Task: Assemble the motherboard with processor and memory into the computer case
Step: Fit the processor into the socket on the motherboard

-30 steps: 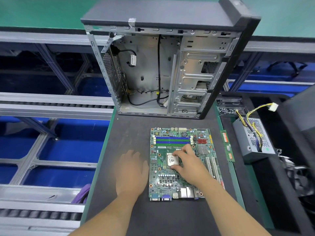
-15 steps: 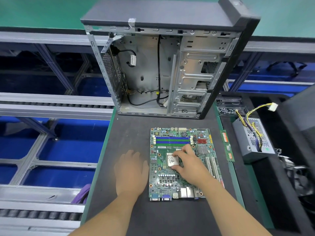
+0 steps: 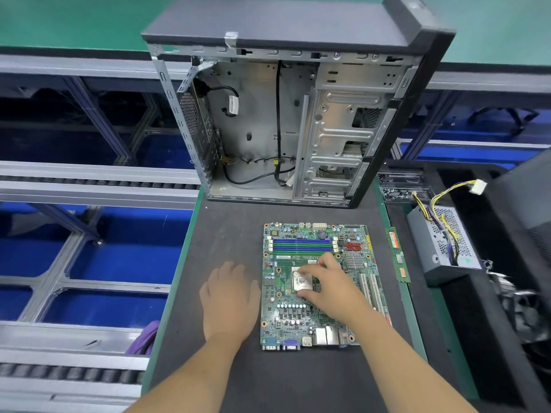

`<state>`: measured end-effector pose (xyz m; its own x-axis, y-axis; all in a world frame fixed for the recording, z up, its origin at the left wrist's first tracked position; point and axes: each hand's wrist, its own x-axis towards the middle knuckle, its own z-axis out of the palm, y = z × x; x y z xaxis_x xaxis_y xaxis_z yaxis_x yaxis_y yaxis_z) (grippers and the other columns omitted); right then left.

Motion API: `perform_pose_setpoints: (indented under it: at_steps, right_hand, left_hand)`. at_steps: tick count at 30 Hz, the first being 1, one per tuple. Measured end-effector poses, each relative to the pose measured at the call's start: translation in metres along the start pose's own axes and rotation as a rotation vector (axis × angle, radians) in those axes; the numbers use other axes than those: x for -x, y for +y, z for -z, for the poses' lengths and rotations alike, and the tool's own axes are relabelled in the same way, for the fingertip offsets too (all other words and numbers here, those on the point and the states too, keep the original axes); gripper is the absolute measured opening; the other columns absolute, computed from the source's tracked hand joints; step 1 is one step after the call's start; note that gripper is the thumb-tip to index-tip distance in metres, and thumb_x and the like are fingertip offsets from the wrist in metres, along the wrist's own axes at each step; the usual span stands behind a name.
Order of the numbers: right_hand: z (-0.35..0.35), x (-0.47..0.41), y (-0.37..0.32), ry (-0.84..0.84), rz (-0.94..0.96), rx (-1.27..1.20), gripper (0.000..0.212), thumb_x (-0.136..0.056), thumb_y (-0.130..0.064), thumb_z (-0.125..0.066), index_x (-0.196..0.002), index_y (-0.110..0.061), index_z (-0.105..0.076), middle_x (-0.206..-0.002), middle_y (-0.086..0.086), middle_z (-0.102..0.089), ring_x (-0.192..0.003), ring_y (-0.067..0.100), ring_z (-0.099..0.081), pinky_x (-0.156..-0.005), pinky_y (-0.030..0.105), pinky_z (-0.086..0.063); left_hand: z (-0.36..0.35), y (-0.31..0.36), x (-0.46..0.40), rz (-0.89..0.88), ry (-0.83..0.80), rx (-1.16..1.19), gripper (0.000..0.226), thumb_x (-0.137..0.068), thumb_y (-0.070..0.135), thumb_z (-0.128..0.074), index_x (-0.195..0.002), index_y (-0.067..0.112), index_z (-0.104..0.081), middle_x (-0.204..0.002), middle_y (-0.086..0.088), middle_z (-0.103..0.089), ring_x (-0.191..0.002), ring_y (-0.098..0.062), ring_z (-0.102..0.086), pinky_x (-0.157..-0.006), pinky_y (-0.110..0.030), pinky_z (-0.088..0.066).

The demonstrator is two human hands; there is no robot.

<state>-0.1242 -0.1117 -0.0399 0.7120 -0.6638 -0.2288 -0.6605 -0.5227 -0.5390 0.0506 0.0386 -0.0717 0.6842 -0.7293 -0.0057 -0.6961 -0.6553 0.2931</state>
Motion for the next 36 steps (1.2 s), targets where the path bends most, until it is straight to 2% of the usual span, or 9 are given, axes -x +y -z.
perform_pose_setpoints:
  at_steps: [5, 8, 11, 14, 17, 22, 27, 32, 36]
  right_hand:
    - [0.008, 0.007, -0.001, 0.09, 0.001, -0.032, 0.056, -0.1, -0.039, -0.061, -0.151, -0.041, -0.04, -0.11, -0.018, -0.043, -0.073, 0.0, -0.05, -0.08, 0.028, -0.052]
    - [0.014, 0.006, -0.003, 0.188, 0.011, -0.06, 0.044, -0.102, -0.031, -0.06, -0.145, -0.03, -0.051, -0.108, -0.016, -0.051, -0.075, 0.0, -0.048, -0.084, 0.029, -0.051]
    - [0.021, 0.002, -0.005, 0.258, 0.058, -0.041, 0.022, -0.101, -0.026, -0.062, -0.119, -0.017, -0.069, -0.104, -0.009, -0.064, -0.084, 0.004, -0.051, -0.086, 0.028, -0.05]
    - [0.027, 0.003, -0.005, 0.288, 0.084, -0.048, 0.01, -0.098, -0.02, -0.065, -0.102, -0.015, -0.072, -0.092, -0.01, -0.062, -0.08, 0.006, -0.053, -0.081, 0.026, -0.048]
    - [0.03, 0.007, 0.0, 0.241, 0.127, -0.049, 0.006, -0.095, -0.016, -0.068, -0.094, -0.015, -0.074, -0.086, -0.013, -0.058, -0.078, 0.005, -0.052, -0.079, 0.024, -0.047]
    - [0.029, 0.013, 0.005, 0.206, 0.176, -0.053, 0.006, -0.091, -0.021, -0.071, -0.095, -0.017, -0.074, -0.088, -0.012, -0.057, -0.074, -0.003, -0.044, -0.075, 0.02, -0.039]
    - [0.028, 0.021, 0.007, 0.22, 0.254, 0.012, 0.009, -0.09, -0.018, -0.07, -0.095, -0.015, -0.077, -0.085, -0.009, -0.057, -0.079, 0.008, -0.05, -0.072, 0.023, -0.039]
    - [0.021, 0.029, 0.009, 0.252, 0.353, 0.072, 0.004, -0.08, -0.01, -0.08, -0.084, -0.011, -0.08, -0.072, -0.001, -0.061, -0.065, 0.021, -0.061, -0.059, 0.026, -0.046]
    - [0.01, 0.03, 0.015, 0.173, 0.356, 0.146, 0.012, -0.088, -0.016, -0.07, -0.09, -0.011, -0.08, -0.077, 0.003, -0.062, -0.073, 0.026, -0.061, -0.07, 0.039, -0.052]
  left_hand:
    - [0.008, 0.011, -0.006, 0.022, 0.111, 0.248, 0.032, -0.093, 0.034, -0.058, -0.124, 0.026, -0.056, -0.131, 0.007, -0.054, -0.127, -0.019, -0.042, -0.107, -0.042, -0.03]
    - [0.018, 0.046, -0.019, -0.071, 0.136, 0.354, 0.033, -0.092, 0.036, -0.06, -0.124, 0.028, -0.055, -0.128, 0.009, -0.053, -0.123, -0.017, -0.042, -0.101, -0.039, -0.032]
    - [0.021, 0.084, -0.033, -0.126, -0.028, 0.299, 0.049, -0.089, 0.053, -0.058, -0.133, 0.035, -0.047, -0.135, 0.012, -0.045, -0.129, -0.015, -0.033, -0.104, -0.038, -0.029]
    - [0.017, 0.1, -0.04, -0.125, -0.177, 0.175, 0.068, -0.083, 0.056, -0.064, -0.142, 0.037, -0.034, -0.145, 0.007, -0.035, -0.136, -0.023, -0.024, -0.108, -0.043, -0.028]
    - [0.015, 0.098, -0.042, -0.121, -0.235, 0.087, 0.077, -0.081, 0.055, -0.069, -0.144, 0.038, -0.028, -0.15, 0.005, -0.027, -0.14, -0.027, -0.018, -0.111, -0.046, -0.026]
    - [0.011, 0.096, -0.041, -0.108, -0.235, 0.101, 0.075, -0.082, 0.053, -0.07, -0.144, 0.038, -0.03, -0.152, 0.008, -0.022, -0.139, -0.025, -0.017, -0.11, -0.045, -0.023]
    - [0.01, 0.095, -0.044, -0.108, -0.244, 0.105, 0.076, -0.081, 0.054, -0.071, -0.143, 0.041, -0.029, -0.152, 0.009, -0.022, -0.139, -0.024, -0.016, -0.111, -0.045, -0.021]
    - [0.007, 0.091, -0.043, -0.124, -0.221, 0.109, 0.073, -0.08, 0.056, -0.07, -0.141, 0.042, -0.031, -0.149, 0.012, -0.023, -0.137, -0.022, -0.017, -0.109, -0.044, -0.022]
    - [0.006, 0.09, -0.042, -0.128, -0.214, 0.108, 0.073, -0.08, 0.057, -0.07, -0.14, 0.042, -0.032, -0.149, 0.012, -0.023, -0.136, -0.022, -0.018, -0.109, -0.044, -0.022]
